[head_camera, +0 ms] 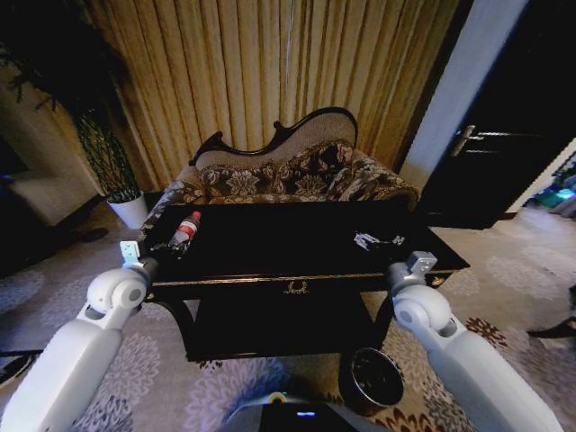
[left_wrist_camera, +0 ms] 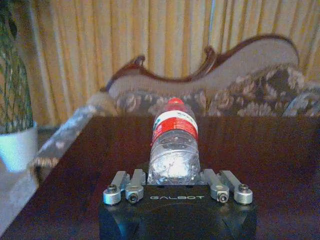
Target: Move to the front of the table and place the trash on the table into the trash bin.
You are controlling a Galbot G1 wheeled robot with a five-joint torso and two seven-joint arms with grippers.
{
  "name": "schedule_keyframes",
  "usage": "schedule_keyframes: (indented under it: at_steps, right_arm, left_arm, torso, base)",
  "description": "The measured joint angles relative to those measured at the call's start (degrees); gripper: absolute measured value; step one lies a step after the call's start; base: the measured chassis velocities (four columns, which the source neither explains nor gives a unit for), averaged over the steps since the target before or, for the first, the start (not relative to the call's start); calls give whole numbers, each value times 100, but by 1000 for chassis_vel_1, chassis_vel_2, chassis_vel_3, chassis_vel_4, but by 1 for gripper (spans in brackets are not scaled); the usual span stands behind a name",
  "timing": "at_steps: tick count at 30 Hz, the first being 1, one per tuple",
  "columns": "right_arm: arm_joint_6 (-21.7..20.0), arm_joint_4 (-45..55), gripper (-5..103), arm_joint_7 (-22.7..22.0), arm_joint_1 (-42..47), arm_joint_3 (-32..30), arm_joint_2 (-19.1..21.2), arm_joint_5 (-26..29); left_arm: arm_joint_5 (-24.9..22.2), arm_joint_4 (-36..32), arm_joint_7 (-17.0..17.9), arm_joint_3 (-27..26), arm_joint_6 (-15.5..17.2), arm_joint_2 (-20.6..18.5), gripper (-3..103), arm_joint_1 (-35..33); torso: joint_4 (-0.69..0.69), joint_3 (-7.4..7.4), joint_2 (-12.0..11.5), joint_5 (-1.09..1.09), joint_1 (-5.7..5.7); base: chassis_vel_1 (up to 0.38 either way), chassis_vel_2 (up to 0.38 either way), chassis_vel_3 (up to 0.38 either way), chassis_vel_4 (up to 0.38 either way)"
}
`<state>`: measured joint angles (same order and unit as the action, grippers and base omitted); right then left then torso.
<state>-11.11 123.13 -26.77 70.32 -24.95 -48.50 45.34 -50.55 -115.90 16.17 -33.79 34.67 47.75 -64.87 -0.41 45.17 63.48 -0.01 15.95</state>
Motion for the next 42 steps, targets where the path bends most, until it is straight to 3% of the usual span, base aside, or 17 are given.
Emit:
schedule_keyframes:
  at_steps: [4, 6, 7, 9, 13, 15, 18, 27, 32, 42]
  right_arm:
    - [-18, 104, 100, -18, -60, 37, 117, 181]
    - [-75, 272, 100, -71, -135, 98, 297, 527]
    - [-75, 272, 100, -71, -135, 98, 297, 527]
    - [-107, 426, 100, -55, -183, 162, 498, 850]
    - [-77, 643, 100, 51, -227, 218, 728, 1260]
    - [-63, 985, 100, 94, -329, 324, 1011, 1886]
    - [-67, 1170, 100, 228, -469, 448, 1218, 2247]
    - [-102, 1286, 100, 468, -812, 551, 1490, 2887]
    - [-103, 1322, 100, 809, -1018, 571, 1558, 3423]
    - [-110, 1342, 100, 1161, -1804, 818, 1537, 4310]
  left_arm:
    - [356, 3, -406, -25, -461, -76, 41, -71]
    - [738, 10, -711, -7, -973, -130, 41, -92]
    - [738, 10, -711, -7, -973, -130, 41, -92]
    - [1058, -41, -960, -9, -1417, -154, 41, -143]
    - [1211, -160, -1045, -78, -1635, -150, 41, -203]
    - [1426, -269, -1205, -223, -1932, -122, 41, -306]
    - [1573, -405, -1372, -357, -2182, -88, 41, -438]
    - [2022, -912, -1733, -571, -2610, -42, 41, -752]
    - [2121, -1088, -1786, -341, -2898, -99, 41, -750]
    - [1723, -1419, -1757, 233, -2845, -326, 41, -272]
  torso:
    - [0, 0, 0, 1, 0]
    - [0, 0, 0, 1, 0]
    - [0, 0, 0, 1, 0]
    - [0, 0, 0, 0, 0]
    - [0, 0, 0, 0, 0]
    - [0, 0, 1, 1, 0]
    - [0, 0, 1, -1, 0]
    - [1, 0, 1, 2, 0]
    - [0, 0, 1, 0, -1]
    - [0, 0, 1, 1, -1]
  base:
    - [0, 0, 0, 0]
    - [0, 0, 0, 0]
    - [0, 0, 0, 0]
    - [0, 0, 0, 0]
    - [0, 0, 0, 0]
    - [0, 0, 0, 0]
    - [0, 0, 0, 0]
    - [0, 0, 0, 0]
    - [0, 0, 0, 0]
    - [0, 0, 0, 0]
